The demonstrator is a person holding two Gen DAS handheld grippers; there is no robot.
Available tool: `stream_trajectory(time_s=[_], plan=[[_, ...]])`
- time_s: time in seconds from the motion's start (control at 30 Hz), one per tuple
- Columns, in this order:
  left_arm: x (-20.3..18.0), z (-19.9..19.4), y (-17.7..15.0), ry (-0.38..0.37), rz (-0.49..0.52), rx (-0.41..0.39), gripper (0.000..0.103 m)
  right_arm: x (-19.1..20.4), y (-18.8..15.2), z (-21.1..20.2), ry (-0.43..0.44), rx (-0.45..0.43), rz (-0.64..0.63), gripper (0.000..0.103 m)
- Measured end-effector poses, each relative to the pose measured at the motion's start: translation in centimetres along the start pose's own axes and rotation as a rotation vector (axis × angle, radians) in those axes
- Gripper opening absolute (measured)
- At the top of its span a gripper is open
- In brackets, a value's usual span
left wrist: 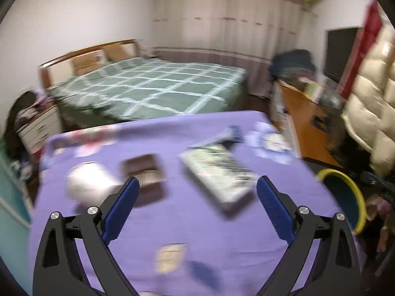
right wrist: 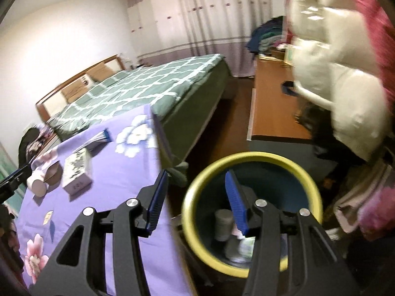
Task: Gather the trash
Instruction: 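Grasp the blue-and-white toothbrush with the right gripper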
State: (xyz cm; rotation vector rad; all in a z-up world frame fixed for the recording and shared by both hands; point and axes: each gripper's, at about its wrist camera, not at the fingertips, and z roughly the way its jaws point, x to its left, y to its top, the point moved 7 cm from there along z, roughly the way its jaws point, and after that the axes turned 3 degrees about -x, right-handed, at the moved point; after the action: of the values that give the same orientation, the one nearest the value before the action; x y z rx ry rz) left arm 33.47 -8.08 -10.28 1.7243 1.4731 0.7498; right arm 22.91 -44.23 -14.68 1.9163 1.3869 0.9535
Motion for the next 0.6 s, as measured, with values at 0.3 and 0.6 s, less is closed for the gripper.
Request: stream_trajectory(time_s=[0.3, 0.6], plan=[[12.8, 1.4, -1.1, 0.198, -0.128, -0.030, 0.094, 9.6, 2.2, 4.1, 0.103, 0.034, -0.093, 0.046], [16.0, 2.3, -3.0, 0.242, -0.198, -0.011, 0.094, 17.1, 4.2, 9.5, 0.169, 0.112, -0.110, 0.046]])
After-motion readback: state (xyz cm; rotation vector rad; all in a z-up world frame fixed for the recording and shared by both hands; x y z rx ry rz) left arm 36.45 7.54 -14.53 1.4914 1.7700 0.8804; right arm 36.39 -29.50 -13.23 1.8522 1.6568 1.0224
